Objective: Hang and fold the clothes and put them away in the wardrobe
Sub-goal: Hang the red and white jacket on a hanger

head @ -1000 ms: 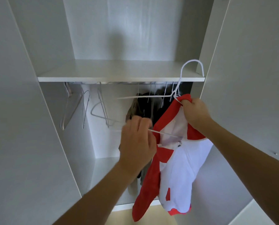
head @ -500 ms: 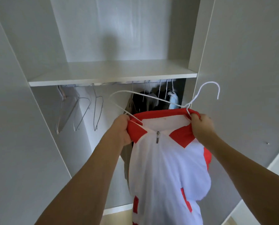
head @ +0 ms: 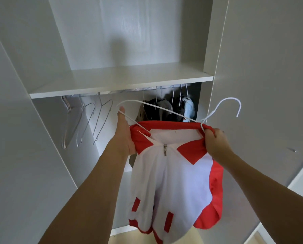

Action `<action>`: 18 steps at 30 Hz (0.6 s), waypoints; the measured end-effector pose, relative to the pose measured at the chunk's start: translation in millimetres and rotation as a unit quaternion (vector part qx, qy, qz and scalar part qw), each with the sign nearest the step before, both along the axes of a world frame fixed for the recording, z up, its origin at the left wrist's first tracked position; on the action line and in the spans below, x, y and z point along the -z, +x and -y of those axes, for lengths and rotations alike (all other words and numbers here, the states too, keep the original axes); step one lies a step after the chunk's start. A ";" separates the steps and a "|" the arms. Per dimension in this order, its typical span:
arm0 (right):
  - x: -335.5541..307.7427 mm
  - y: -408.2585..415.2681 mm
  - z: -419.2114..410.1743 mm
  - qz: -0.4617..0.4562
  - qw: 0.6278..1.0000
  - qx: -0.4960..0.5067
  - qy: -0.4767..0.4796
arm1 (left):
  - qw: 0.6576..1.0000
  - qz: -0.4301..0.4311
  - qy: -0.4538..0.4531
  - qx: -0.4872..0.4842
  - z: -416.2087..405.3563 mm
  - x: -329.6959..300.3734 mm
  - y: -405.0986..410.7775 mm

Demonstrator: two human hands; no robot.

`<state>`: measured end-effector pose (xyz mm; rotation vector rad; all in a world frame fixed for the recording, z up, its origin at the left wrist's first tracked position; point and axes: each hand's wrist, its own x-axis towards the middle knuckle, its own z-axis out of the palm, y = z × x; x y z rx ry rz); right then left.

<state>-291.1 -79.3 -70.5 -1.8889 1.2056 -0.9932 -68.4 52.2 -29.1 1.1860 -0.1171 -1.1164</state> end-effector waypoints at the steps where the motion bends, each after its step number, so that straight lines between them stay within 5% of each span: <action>1: 0.0 0.7 0.3 0.002 1.000 -0.001 0.000 | 1.000 0.010 0.008 0.007 0.8 -1.1 1.3; 8: 3.3 3.7 6.7 0.025 0.996 0.030 0.083 | 0.995 0.088 0.046 0.020 4.7 -2.1 -4.1; 14: -2.4 11.3 3.7 0.200 0.939 0.050 0.277 | 0.988 0.141 0.064 0.012 10.7 -3.9 -9.2; 18: 1.0 8.2 -3.6 0.290 0.907 0.012 0.304 | 0.980 0.169 0.103 0.019 7.5 -6.5 -3.5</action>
